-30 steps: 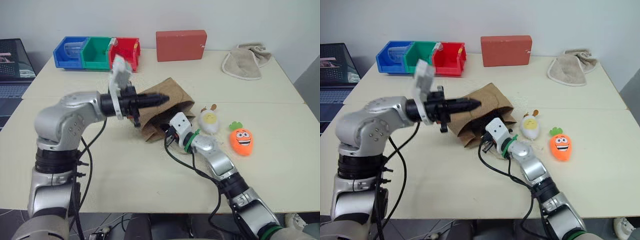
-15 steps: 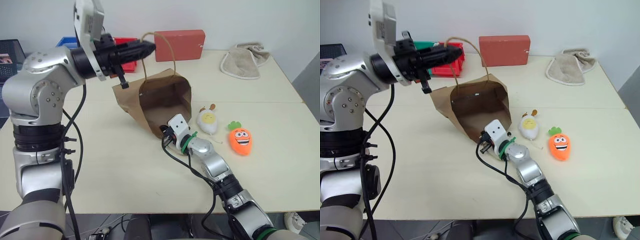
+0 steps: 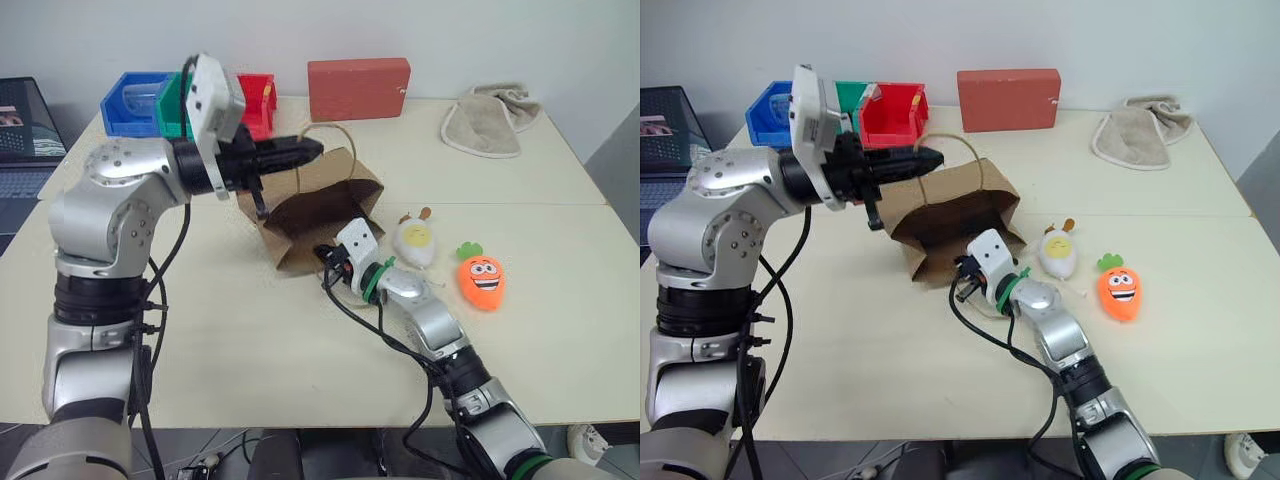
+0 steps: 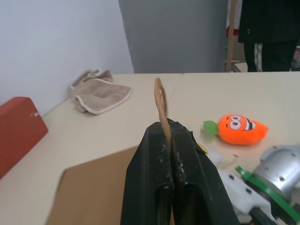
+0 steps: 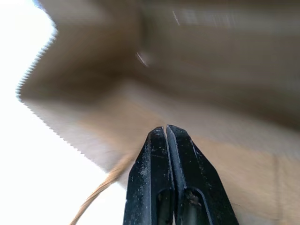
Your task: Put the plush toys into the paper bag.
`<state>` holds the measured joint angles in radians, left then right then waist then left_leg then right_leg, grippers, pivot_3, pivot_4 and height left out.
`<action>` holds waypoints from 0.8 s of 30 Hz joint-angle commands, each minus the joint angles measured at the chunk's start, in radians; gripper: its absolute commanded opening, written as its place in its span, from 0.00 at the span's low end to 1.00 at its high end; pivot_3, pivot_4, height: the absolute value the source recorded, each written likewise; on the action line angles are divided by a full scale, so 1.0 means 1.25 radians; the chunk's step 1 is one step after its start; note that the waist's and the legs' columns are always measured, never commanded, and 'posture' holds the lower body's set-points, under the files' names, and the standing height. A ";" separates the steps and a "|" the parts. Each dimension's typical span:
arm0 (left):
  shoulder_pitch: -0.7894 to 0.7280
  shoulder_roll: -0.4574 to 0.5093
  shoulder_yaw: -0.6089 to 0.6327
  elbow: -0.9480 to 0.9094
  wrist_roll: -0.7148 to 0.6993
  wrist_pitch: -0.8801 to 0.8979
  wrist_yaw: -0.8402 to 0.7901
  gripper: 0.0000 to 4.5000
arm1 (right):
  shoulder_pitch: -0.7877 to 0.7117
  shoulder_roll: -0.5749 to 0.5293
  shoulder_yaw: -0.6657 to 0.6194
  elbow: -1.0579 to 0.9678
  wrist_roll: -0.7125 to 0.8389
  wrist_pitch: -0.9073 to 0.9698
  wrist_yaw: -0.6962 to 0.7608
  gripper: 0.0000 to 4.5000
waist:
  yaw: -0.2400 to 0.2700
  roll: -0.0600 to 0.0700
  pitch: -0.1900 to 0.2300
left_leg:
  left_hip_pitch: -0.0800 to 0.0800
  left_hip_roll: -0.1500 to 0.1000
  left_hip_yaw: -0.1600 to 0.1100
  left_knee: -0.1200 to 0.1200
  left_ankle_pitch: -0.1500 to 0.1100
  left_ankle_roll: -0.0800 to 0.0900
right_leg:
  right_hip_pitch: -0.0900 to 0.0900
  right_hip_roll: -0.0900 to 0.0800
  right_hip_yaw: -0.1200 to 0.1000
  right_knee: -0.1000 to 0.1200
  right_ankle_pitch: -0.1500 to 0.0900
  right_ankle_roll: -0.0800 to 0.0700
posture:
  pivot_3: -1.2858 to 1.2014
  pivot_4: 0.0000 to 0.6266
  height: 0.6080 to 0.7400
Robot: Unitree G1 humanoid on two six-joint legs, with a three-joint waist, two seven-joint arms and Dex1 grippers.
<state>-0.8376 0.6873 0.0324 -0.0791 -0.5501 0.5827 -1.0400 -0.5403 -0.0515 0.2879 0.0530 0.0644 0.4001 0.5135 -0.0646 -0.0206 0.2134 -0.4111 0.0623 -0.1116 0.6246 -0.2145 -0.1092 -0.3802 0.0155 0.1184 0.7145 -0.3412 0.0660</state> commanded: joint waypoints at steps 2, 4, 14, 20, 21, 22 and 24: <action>0.009 0.003 0.001 -0.051 -0.010 -0.003 -0.010 0.00 | -0.009 -0.064 0.002 -0.174 0.041 0.099 0.066 0.01 | 0.003 0.000 0.000 | -0.001 0.000 0.000 0.000 0.000 0.000 | -0.001 0.000 0.000 0.000 0.000 0.000 | 0.52 0.24 1.00; 0.012 0.000 0.001 -0.054 -0.012 0.000 -0.009 0.00 | -0.010 -0.084 0.000 -0.208 0.051 0.128 0.074 0.01 | 0.004 0.000 0.000 | -0.002 0.000 0.000 0.001 0.000 0.000 | -0.001 0.000 0.000 0.000 0.000 0.000 | 0.52 0.24 1.00; 0.044 -0.012 -0.021 -0.078 -0.011 0.004 -0.015 0.00 | 0.021 -0.374 -0.104 -0.455 0.163 0.248 0.226 0.63 | 0.009 0.000 0.000 | -0.004 -0.001 -0.001 0.001 0.000 0.000 | -0.003 0.000 -0.001 -0.001 0.000 0.000 | 0.52 0.24 1.00; 0.035 -0.021 0.000 -0.076 -0.032 0.032 0.000 0.00 | 0.099 -0.566 -0.087 -0.375 0.042 0.091 0.250 0.87 | 0.008 0.000 0.000 | -0.004 -0.001 0.000 0.002 0.000 0.000 | -0.003 -0.001 0.000 -0.001 0.000 0.000 | 0.52 0.24 1.00; 0.032 -0.022 0.001 -0.074 -0.034 0.034 0.000 0.00 | 0.105 -0.575 -0.080 -0.354 0.021 0.066 0.243 0.87 | 0.008 0.000 0.000 | -0.004 -0.001 0.000 0.002 0.000 0.000 | -0.003 -0.001 0.000 -0.001 0.000 0.000 | 0.52 0.24 1.00; 0.028 -0.022 0.002 -0.071 -0.036 0.037 0.000 0.00 | 0.110 -0.583 -0.067 -0.324 -0.004 0.035 0.238 0.87 | 0.008 0.000 0.000 | -0.004 -0.001 0.000 0.002 0.000 0.000 | -0.003 -0.001 0.000 -0.001 0.000 0.000 | 0.52 0.24 1.00; 0.026 -0.020 0.000 -0.069 -0.037 0.037 0.000 0.00 | 0.111 -0.574 -0.051 -0.274 -0.034 0.004 0.224 0.87 | 0.003 0.000 0.000 | -0.004 -0.001 0.001 0.003 0.000 0.000 | -0.003 -0.001 0.001 -0.001 0.000 0.000 | 0.52 0.24 1.00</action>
<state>-0.7798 0.6611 0.0075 -0.1504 -0.5799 0.6309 -1.0399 -0.4013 -0.7751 0.2157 -0.3047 0.0551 0.4594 0.8048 -0.0611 -0.0207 0.2134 -0.4159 0.0609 -0.1107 0.6278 -0.2146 -0.1086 -0.3835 0.0147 0.1195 0.7136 -0.3412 0.0662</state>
